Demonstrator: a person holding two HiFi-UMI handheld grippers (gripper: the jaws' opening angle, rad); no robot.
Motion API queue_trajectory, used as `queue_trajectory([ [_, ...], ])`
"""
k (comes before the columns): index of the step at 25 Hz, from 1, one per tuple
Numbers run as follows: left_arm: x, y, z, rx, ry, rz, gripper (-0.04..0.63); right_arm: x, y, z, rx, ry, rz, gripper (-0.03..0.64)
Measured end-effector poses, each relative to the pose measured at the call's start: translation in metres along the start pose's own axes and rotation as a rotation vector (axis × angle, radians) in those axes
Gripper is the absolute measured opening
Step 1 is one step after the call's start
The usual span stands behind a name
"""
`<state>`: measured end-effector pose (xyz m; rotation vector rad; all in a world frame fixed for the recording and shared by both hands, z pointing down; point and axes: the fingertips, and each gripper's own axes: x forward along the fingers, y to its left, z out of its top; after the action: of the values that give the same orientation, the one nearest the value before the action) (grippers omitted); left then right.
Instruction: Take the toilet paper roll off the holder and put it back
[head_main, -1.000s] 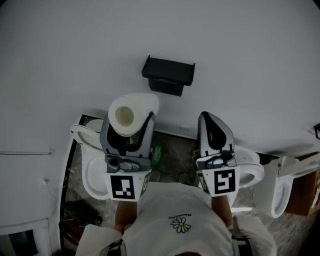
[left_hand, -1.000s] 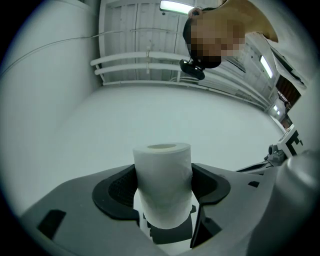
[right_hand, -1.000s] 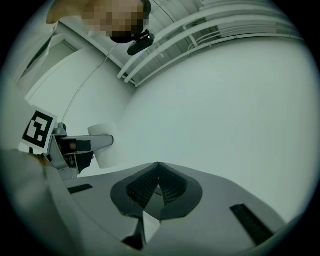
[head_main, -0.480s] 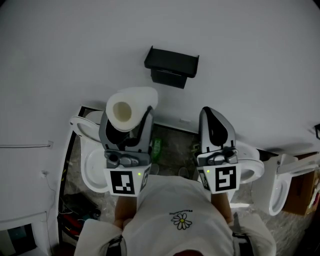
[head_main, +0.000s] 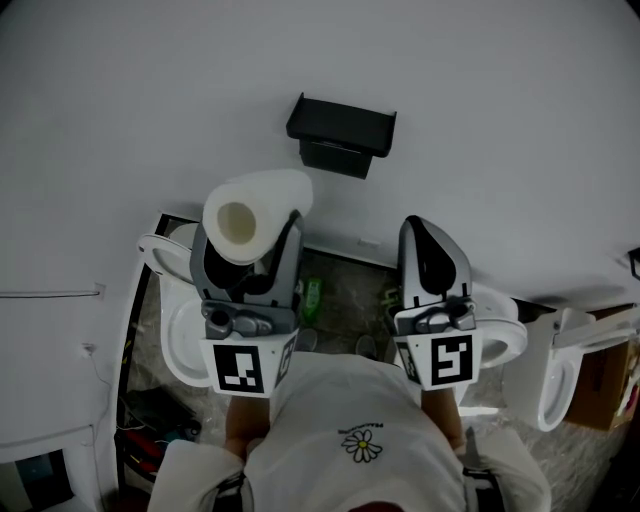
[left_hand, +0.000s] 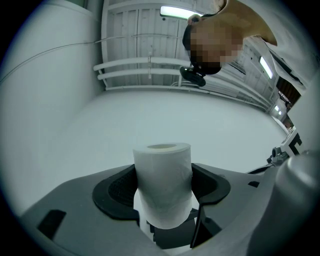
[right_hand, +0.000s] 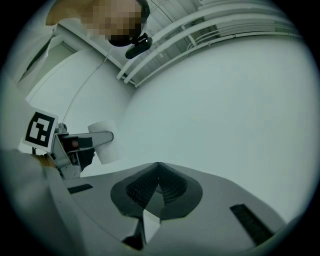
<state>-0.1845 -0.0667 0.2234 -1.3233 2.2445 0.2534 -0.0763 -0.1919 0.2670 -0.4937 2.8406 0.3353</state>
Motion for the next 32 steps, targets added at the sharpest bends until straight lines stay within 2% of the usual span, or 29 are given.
queue_trajectory([
  [4,0.035,-0.009,0.013,0.001,0.000,-0.093,0.327,-0.002,-0.006,0.000,0.002,0.000,-0.013,0.009],
  [7,0.068,-0.013,0.020,0.003,-0.002,-0.135,0.327,-0.005,-0.013,0.000,0.007,-0.003,-0.030,0.009],
  [11,0.111,-0.023,0.017,0.041,0.043,-0.192,0.327,-0.010,-0.024,0.003,0.004,-0.013,-0.064,0.009],
  [15,0.148,-0.039,0.002,0.004,0.105,-0.254,0.327,-0.018,-0.040,0.002,0.010,-0.011,-0.106,0.009],
  [18,0.171,-0.056,-0.021,0.001,0.180,-0.287,0.327,-0.027,-0.057,0.003,0.031,-0.014,-0.139,0.009],
  [27,0.193,-0.074,-0.128,-0.005,0.509,-0.313,0.327,-0.045,-0.083,0.005,0.039,-0.029,-0.246,0.009],
  [32,0.196,-0.080,-0.159,0.002,0.599,-0.325,0.327,-0.057,-0.097,0.003,0.046,-0.027,-0.298,0.009],
])
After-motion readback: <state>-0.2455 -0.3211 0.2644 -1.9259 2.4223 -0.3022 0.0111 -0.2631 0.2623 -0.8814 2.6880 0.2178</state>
